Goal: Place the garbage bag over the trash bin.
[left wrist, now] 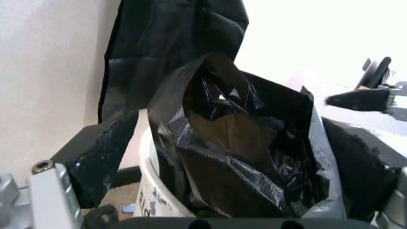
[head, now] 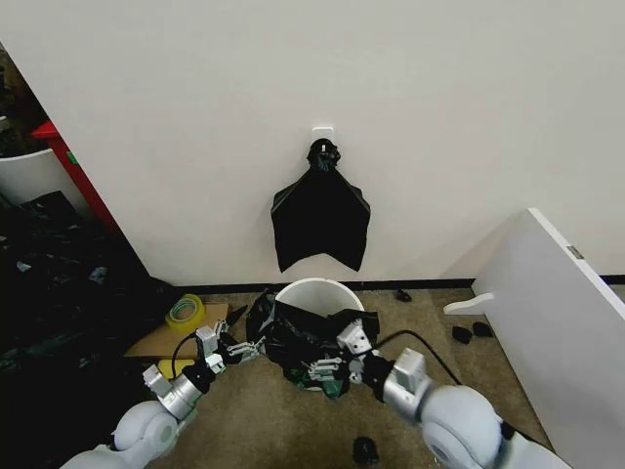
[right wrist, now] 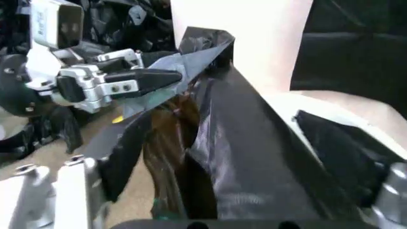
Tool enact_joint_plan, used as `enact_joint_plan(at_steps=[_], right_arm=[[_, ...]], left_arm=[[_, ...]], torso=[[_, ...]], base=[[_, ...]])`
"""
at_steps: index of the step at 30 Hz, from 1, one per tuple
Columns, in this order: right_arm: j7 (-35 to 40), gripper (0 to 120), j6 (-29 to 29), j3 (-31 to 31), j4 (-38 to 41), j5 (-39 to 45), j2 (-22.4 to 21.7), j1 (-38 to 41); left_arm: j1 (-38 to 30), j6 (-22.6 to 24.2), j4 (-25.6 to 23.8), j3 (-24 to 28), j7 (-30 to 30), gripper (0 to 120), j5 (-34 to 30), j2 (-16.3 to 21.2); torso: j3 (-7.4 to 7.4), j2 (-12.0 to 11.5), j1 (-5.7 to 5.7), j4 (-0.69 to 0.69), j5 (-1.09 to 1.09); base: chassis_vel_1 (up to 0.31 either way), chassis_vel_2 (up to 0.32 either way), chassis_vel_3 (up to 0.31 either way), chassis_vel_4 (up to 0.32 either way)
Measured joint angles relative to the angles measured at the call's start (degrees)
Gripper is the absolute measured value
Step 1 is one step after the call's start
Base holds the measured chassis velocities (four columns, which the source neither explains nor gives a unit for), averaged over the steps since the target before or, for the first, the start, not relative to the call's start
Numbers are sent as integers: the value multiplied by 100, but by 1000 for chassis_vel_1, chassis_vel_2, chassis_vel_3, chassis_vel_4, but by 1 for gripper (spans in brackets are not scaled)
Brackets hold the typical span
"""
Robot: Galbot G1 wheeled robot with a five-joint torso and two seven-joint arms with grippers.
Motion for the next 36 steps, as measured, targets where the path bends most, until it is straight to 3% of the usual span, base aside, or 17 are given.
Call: enact_joint_plan(at_steps=[12, 16, 21, 24, 36], right_arm=[[63, 41, -163, -438, -398, -588, -2, 572], [93, 30, -212, -459, -414, -587, -23, 589], [434, 7, -346, -472, -514, -203, 84, 654], [776, 0, -497, -448, -576, 244, 177, 707], [2110, 0, -1067, -318, -779, 1819, 431, 987]], left_arm=[[-4, 12, -42, -23, -18, 100, -23, 16], [2, 12, -41, -35, -19, 100, -24, 12], [28, 4, -39, -71, -20, 100, -26, 9], [72, -25, -64, -116, -3, 100, -25, 23], [294, -296, -286, -235, 260, 100, 43, 169]], torso=[[0, 0, 0, -1, 0], [-1, 0, 0, -2, 0], [-1, 0, 0, -2, -1], [-1, 0, 0, -1, 0], [-1, 0, 0, -2, 0]], base=[[0, 0, 0, 0], [0, 0, 0, 0], [0, 0, 0, 0], [0, 0, 0, 0], [0, 0, 0, 0]])
